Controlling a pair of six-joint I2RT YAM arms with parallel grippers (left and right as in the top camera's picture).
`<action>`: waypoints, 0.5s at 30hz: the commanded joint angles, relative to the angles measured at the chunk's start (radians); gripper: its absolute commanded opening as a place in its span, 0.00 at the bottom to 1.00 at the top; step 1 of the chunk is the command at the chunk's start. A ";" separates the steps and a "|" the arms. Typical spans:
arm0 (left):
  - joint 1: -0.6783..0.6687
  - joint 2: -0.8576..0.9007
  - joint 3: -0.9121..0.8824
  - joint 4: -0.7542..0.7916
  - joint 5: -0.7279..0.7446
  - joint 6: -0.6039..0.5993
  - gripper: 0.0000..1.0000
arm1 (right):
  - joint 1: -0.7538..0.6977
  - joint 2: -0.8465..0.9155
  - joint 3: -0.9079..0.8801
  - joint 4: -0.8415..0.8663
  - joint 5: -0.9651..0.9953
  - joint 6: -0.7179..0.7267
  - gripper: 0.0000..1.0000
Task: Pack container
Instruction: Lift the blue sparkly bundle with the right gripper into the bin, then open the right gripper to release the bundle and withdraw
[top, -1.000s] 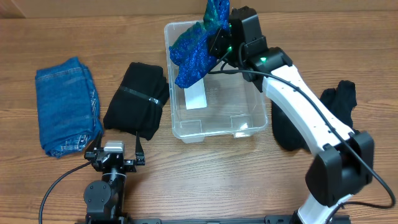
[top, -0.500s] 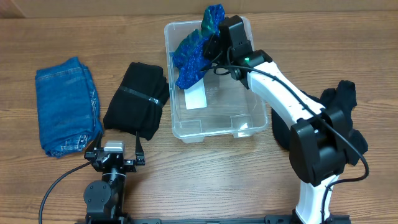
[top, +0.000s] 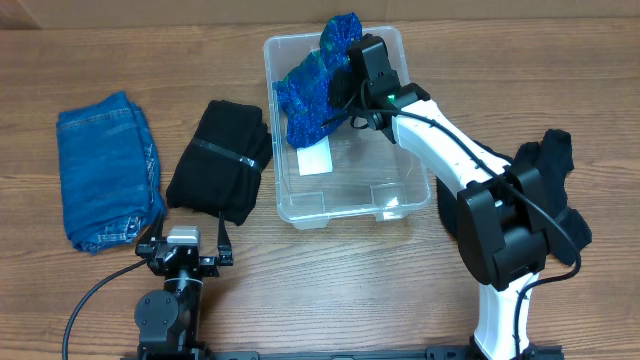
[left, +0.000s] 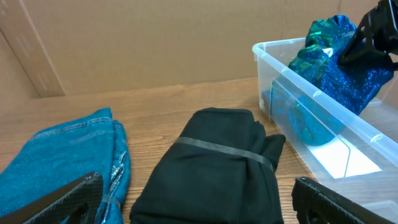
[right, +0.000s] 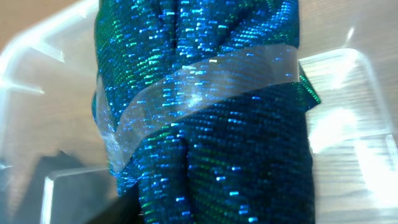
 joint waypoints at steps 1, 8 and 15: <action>0.006 -0.009 -0.005 0.001 0.008 0.009 1.00 | -0.001 0.000 0.007 -0.018 0.033 -0.198 0.60; 0.006 -0.009 -0.005 0.001 0.008 0.009 1.00 | 0.001 -0.019 0.030 -0.155 0.232 -0.424 0.72; 0.006 -0.009 -0.005 0.001 0.008 0.009 1.00 | 0.001 -0.164 0.053 -0.150 0.249 -0.426 0.75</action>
